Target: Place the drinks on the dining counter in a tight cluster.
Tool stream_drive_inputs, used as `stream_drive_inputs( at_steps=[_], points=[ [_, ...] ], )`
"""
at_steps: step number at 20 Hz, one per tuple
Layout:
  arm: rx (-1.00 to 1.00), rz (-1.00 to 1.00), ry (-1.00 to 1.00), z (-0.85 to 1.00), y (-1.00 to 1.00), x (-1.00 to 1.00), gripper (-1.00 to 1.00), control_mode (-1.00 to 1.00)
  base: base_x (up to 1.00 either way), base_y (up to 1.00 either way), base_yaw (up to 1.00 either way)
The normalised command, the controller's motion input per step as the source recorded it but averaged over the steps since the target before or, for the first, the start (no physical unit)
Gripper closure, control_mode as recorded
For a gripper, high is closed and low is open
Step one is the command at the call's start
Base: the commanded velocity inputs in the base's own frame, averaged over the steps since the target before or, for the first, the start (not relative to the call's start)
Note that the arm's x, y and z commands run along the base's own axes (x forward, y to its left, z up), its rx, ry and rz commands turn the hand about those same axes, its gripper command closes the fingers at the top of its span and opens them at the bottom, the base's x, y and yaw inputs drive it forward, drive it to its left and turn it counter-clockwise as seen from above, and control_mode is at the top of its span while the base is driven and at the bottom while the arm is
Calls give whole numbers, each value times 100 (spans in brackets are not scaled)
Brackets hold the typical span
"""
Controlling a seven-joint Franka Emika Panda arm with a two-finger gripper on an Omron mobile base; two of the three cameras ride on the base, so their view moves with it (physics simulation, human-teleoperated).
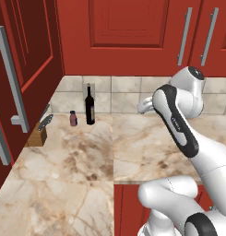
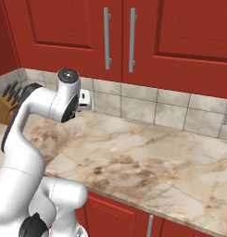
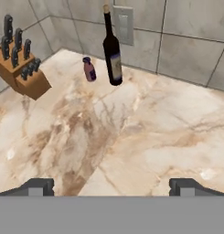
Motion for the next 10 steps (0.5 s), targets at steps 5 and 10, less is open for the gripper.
stream_drive_inputs(
  at_steps=[5,10],
  points=[
    [0,20,-7,-9,12,49,-100,-100,0,0,0],
    [7,12,-29,-34,30,40,-100,-100,0,0,0]
  ],
)
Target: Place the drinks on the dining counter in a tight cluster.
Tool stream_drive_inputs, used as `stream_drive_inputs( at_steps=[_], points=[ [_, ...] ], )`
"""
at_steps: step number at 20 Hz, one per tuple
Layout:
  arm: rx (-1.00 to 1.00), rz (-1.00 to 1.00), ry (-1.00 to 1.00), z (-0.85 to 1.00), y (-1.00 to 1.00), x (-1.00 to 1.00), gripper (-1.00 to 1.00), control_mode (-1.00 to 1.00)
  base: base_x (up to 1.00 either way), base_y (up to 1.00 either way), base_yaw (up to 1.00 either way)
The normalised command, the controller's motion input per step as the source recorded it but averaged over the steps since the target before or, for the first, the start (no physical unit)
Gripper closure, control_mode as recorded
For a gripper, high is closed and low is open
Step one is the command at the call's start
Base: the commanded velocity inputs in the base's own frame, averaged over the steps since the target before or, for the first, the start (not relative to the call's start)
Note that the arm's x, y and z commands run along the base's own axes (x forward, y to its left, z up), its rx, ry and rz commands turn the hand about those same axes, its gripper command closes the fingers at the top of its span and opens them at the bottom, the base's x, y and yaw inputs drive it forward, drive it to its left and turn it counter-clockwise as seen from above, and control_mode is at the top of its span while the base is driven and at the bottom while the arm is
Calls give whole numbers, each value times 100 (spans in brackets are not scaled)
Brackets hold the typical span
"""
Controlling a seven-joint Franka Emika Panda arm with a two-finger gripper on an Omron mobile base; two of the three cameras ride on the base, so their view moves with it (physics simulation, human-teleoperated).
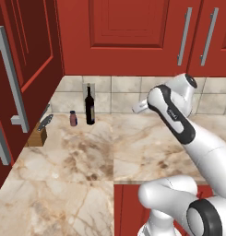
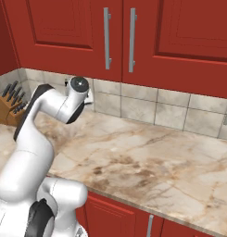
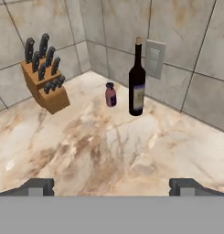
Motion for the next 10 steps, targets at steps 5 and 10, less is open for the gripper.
stream_drive_inputs(
  at_steps=[5,10],
  points=[
    [8,7,-33,-33,37,31,-100,-100,0,0,0],
    [2,3,-23,-27,14,56,-100,-100,0,0,0]
  ],
)
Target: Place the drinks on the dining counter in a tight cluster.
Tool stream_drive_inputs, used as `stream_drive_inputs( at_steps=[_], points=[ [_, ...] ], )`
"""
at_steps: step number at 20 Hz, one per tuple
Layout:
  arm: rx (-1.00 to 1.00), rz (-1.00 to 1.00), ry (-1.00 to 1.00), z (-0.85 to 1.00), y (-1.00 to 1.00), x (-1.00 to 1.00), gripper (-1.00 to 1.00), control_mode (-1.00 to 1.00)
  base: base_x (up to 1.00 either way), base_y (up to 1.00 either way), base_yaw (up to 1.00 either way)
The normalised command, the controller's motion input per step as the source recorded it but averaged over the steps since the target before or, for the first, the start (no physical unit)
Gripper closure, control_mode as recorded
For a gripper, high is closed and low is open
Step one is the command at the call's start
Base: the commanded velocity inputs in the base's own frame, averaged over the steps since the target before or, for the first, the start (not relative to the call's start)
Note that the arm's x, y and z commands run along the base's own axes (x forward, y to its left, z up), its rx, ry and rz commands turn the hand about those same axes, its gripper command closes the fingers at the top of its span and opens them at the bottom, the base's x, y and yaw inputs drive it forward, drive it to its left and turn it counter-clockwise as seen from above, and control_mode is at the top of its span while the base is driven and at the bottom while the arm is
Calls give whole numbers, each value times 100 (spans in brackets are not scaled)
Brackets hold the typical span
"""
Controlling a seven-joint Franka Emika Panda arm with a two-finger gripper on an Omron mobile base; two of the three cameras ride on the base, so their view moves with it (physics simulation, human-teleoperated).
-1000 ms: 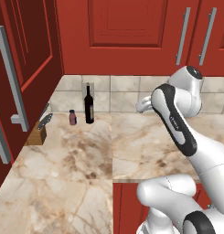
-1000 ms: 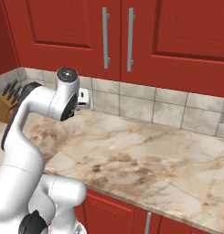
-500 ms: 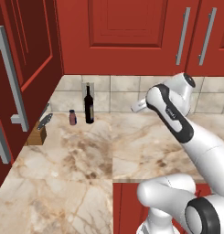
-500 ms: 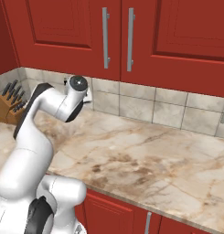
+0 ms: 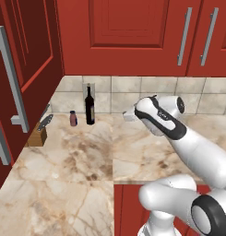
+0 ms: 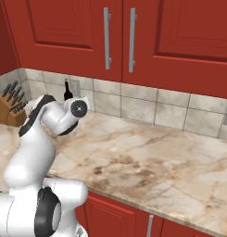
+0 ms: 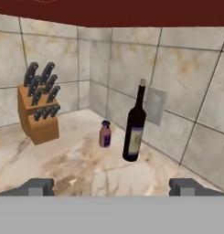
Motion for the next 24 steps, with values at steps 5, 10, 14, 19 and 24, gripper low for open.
stream_drive_inputs(
  at_steps=[5,10,14,19,24],
  points=[
    [0,15,10,18,-6,73,-100,-100,0,0,0],
    [0,24,9,6,-15,20,-100,-100,0,0,0],
    [1,25,1,0,-11,0,-100,-100,0,0,0],
    [9,27,0,0,-1,0,-100,-100,0,0,0],
    [7,22,-3,0,0,10,-100,-100,0,0,0]
  ],
)
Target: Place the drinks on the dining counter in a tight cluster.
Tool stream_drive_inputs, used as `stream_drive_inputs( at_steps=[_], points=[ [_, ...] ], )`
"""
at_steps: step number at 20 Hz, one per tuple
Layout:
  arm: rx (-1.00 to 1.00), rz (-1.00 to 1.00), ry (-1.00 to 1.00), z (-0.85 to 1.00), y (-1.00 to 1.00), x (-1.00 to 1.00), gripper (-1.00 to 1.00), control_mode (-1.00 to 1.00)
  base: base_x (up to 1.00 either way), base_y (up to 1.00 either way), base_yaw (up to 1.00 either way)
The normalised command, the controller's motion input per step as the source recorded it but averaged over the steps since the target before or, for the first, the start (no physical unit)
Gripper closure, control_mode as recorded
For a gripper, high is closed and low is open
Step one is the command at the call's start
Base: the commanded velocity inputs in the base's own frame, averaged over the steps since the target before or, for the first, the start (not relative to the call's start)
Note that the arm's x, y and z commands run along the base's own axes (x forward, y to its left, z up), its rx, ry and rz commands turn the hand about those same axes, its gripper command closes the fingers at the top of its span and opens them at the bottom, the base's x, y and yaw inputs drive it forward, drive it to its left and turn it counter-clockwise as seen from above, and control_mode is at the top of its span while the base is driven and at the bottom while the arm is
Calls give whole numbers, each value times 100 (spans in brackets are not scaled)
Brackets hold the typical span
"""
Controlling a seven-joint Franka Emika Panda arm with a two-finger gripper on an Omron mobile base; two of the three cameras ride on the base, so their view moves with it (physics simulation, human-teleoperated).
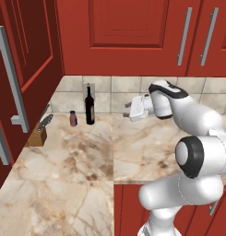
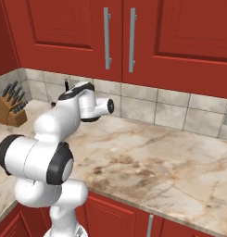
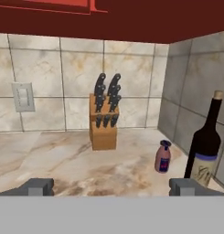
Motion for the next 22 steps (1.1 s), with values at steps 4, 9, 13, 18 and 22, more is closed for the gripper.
stream_drive_inputs(
  at_steps=[4,9,13,18,22],
  points=[
    [0,2,-1,0,29,20,-100,-100,0,0,0],
    [-2,-5,0,-4,32,25,-100,-100,0,0,0],
    [0,-4,0,-11,33,13,-100,-100,0,0,0],
    [0,-1,0,-40,25,28,-100,-100,0,0,0],
    [0,0,0,-42,8,42,-100,-100,0,0,0]
  ],
)
